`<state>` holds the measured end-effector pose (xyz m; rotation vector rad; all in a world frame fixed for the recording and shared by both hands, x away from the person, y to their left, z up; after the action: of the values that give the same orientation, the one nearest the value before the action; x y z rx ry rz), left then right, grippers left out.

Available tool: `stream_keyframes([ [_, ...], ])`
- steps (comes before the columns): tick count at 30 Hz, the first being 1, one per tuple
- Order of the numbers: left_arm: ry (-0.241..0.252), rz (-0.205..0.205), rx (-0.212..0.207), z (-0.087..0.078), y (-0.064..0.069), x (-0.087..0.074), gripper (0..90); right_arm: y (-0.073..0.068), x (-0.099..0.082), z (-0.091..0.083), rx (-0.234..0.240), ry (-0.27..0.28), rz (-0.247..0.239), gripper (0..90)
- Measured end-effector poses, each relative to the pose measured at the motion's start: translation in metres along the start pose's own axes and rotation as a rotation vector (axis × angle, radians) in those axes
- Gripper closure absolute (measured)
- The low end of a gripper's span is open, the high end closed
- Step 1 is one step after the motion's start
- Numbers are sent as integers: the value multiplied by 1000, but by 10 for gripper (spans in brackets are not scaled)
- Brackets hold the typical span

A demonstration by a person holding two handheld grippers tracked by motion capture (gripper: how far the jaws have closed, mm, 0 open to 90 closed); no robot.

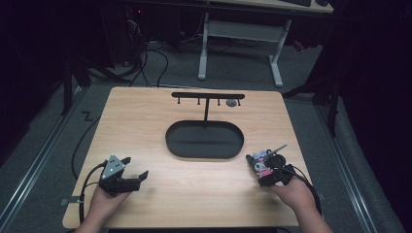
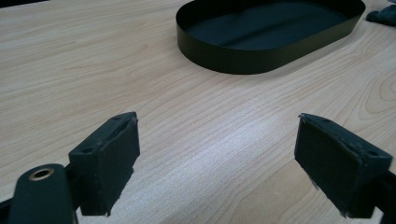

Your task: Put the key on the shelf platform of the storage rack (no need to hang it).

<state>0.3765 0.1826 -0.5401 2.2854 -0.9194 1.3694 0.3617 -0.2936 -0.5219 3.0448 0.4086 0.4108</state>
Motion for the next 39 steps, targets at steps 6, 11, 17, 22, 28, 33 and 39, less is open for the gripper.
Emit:
stream_keyframes([
  [6,-1,2,-1,0,0,0,148,0,1,5,-1,-12,6,331],
  [11,0,2,-1,0,0,0,148,-1,3,4,-15,3,14,454],
  [17,4,1,-2,-1,0,0,148,-1,15,-15,-12,43,13,472],
  [22,-1,1,-5,0,0,0,148,-4,27,-30,-10,77,6,473],
  [28,-2,8,-7,-1,1,0,147,-10,45,-43,7,103,-3,474],
  [33,-3,8,-9,-1,1,-1,147,-18,59,-50,19,121,-14,474],
  [39,-6,12,-7,-2,1,-1,146,-28,74,-50,33,133,-30,474],
])
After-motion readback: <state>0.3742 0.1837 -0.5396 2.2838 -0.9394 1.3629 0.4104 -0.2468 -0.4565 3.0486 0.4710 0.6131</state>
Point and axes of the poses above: each handheld gripper's, and its own axes: z roughly forward along the jaws, x roughly out of its top, y roughly to its right, the point moved 5 cm from there along z, roughly forward along the jaws, and after that the axes turned 5 degrees about z, right-handed, at the moved point
